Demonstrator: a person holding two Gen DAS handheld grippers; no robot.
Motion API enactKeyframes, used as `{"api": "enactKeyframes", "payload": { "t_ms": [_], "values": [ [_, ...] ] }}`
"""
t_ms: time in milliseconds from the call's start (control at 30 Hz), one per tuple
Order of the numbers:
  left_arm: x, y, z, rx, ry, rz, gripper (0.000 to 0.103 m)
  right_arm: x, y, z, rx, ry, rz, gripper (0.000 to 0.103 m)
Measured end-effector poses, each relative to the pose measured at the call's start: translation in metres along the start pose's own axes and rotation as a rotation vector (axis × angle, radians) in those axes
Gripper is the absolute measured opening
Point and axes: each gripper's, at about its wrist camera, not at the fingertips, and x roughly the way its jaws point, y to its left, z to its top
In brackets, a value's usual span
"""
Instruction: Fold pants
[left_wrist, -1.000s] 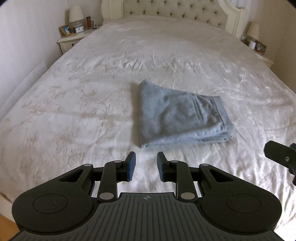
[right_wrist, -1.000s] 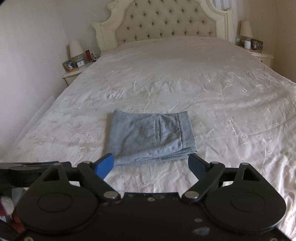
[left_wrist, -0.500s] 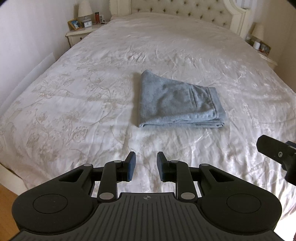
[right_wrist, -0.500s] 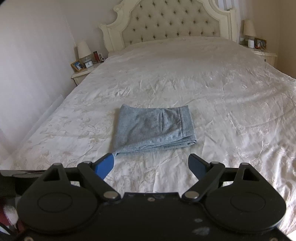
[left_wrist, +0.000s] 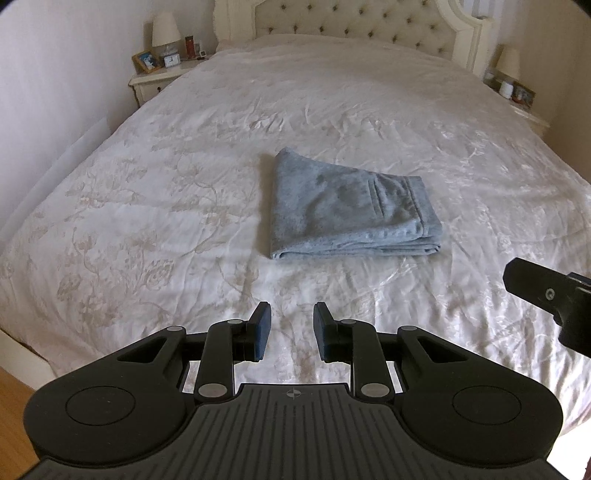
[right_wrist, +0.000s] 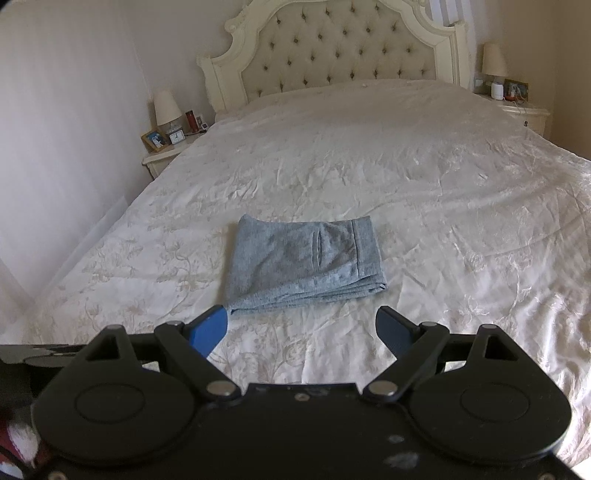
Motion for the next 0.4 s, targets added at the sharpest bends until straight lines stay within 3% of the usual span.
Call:
{"api": "enactKeyframes", "payload": {
  "t_ms": [400],
  "values": [
    [0.0057, 0.0032, 0.0044, 0.002, 0.005, 0.003, 0.025, 0.0055, -0.0015, 0.0016, 0.016, 0.013, 0.002, 0.092]
  ]
}}
